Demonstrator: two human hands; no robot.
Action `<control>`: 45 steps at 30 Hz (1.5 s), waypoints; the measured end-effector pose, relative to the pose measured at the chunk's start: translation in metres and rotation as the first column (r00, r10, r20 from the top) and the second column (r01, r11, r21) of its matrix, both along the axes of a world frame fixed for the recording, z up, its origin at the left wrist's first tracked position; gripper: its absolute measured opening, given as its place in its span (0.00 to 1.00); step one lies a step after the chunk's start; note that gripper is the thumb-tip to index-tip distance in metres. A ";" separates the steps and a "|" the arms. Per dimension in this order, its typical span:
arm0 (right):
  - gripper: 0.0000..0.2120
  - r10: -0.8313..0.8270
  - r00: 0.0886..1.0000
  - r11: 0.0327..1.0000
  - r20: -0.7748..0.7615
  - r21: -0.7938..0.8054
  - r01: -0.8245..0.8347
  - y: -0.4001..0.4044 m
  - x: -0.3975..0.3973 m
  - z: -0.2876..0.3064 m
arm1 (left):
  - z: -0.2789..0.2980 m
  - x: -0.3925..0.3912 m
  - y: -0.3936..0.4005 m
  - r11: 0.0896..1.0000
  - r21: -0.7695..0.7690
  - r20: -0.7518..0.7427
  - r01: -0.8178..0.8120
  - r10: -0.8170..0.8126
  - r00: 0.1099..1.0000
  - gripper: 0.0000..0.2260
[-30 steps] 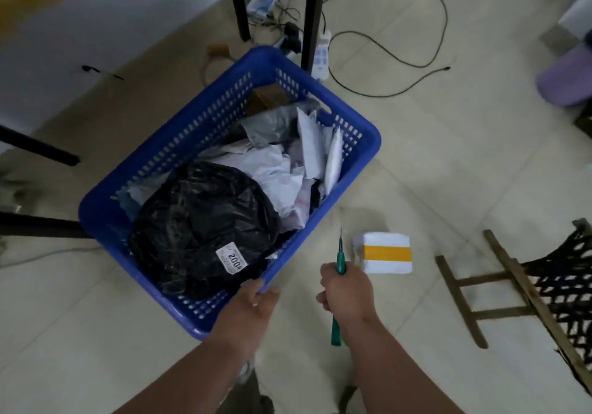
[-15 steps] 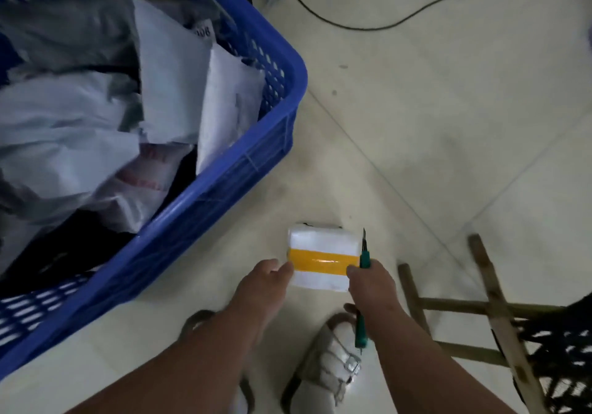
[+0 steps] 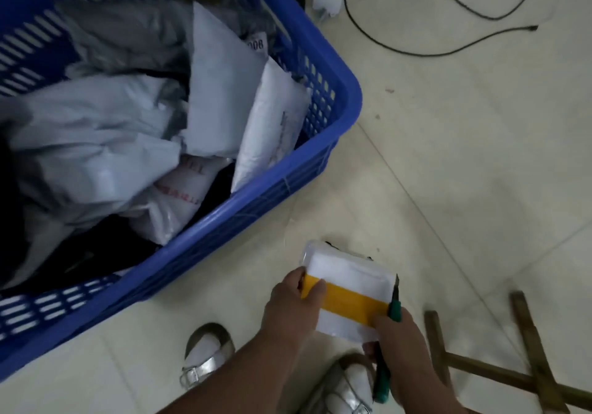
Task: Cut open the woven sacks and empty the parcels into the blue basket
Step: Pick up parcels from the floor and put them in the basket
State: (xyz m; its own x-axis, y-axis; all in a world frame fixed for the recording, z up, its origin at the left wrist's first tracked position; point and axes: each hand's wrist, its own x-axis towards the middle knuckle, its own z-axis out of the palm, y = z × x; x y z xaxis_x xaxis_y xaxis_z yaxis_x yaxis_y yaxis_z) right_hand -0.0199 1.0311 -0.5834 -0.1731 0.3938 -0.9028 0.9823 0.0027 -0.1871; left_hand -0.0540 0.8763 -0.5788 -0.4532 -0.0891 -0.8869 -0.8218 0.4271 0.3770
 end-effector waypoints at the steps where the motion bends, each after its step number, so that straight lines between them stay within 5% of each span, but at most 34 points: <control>1: 0.03 0.023 1.000 1.000 -0.021 0.020 -0.022 -0.005 -0.004 0.021 | 0.020 0.000 -0.004 1.000 -0.010 -0.033 -0.016 0.015 0.999 0.20; 6: 0.04 0.104 0.979 0.984 -0.175 0.161 -0.076 -0.036 -0.032 0.132 | 0.129 -0.003 -0.032 0.994 -0.028 -0.216 -0.110 0.101 0.971 0.31; 12: 0.05 0.192 0.891 0.966 -0.411 0.238 -0.099 -0.094 -0.093 0.267 | 0.275 -0.048 -0.076 0.966 -0.098 -0.378 -0.238 0.185 0.907 0.30; 18: 0.07 0.345 0.741 0.938 -0.576 0.198 -0.283 -0.156 -0.163 0.330 | 0.329 -0.098 -0.148 0.933 -0.003 -0.523 -0.361 0.306 0.795 0.35; 21: 0.11 0.396 0.653 0.909 -0.646 0.173 -0.380 -0.188 -0.203 0.345 | 0.338 -0.123 -0.180 0.903 0.051 -0.571 -0.427 0.377 0.729 0.26; 24: 0.18 0.432 0.596 0.880 -0.677 0.172 -0.442 -0.216 -0.242 0.346 | 0.341 -0.149 -0.202 0.868 0.124 -0.579 -0.481 0.457 0.675 0.17; 30: 0.29 0.602 0.464 0.739 -0.650 0.233 -0.632 -0.247 -0.304 0.297 | 0.305 -0.199 -0.230 0.834 0.119 -0.481 -0.539 0.523 0.703 0.30; 35: 0.31 0.720 0.467 0.631 -0.513 0.203 -0.749 -0.243 -0.321 0.247 | 0.273 -0.213 -0.234 0.851 -0.070 -0.326 -0.520 0.474 0.818 0.36; 39: 0.12 0.730 0.456 0.628 -0.510 0.234 -0.742 -0.233 -0.317 0.227 | 0.252 -0.197 -0.220 0.915 -0.135 -0.323 -0.380 0.322 0.890 0.32; 45: 0.07 0.779 0.510 0.611 -0.364 0.257 -0.749 -0.206 -0.305 0.193 | 0.228 -0.163 -0.182 0.909 -0.409 -0.280 0.079 -0.207 0.937 0.29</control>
State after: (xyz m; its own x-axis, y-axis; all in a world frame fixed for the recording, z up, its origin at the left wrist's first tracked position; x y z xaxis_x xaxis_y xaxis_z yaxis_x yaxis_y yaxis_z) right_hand -0.3251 0.8253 -0.3902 -0.7649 -0.0223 -0.6438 0.4200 0.7406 -0.5246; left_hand -0.2170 0.6945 -0.3512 -0.7331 -0.3078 -0.6065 -0.6086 0.6950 0.3828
